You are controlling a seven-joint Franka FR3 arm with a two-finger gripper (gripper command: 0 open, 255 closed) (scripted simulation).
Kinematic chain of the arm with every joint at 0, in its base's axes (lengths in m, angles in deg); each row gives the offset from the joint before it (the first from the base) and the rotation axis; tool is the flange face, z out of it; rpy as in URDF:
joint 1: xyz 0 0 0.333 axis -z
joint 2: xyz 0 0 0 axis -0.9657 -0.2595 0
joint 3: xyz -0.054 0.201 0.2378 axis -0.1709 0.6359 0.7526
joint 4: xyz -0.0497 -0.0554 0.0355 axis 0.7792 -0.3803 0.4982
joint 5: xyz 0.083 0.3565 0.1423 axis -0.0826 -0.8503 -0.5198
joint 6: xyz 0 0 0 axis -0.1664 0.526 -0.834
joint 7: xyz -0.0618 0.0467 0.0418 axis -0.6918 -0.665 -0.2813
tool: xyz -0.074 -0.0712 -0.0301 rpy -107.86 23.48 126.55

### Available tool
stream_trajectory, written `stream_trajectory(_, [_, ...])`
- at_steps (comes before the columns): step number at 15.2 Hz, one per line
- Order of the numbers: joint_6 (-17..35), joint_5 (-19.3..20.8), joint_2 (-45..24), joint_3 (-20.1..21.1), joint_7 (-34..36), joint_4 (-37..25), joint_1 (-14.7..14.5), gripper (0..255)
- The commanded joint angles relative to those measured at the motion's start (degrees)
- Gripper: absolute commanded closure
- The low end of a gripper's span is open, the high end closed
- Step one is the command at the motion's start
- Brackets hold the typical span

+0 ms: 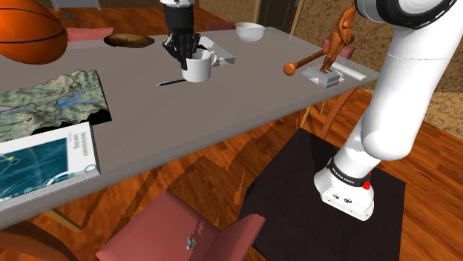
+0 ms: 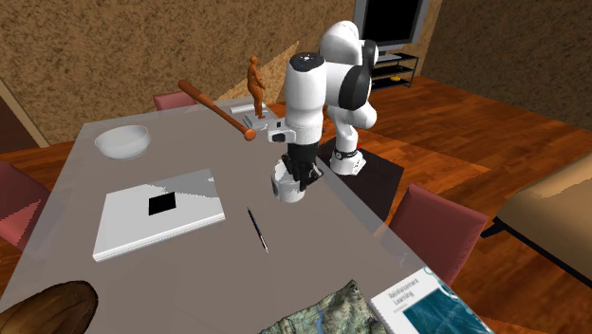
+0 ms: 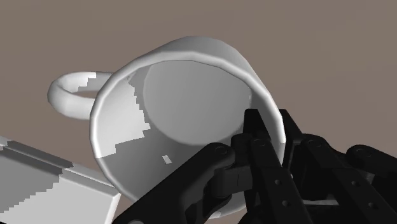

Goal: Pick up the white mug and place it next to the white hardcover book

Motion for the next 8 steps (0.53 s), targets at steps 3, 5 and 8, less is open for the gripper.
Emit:
stream_trajectory(3, [-3.3,0.1,-0.4,0.1,0.0,-3.6,-0.3,255])
stream_trajectory(5, [-4.9,0.2,-0.7,0.1,-0.1,-5.5,-0.5,255])
stream_trajectory(8, [-7.5,0.4,-1.2,0.2,-0.1,-8.7,-0.8,255])
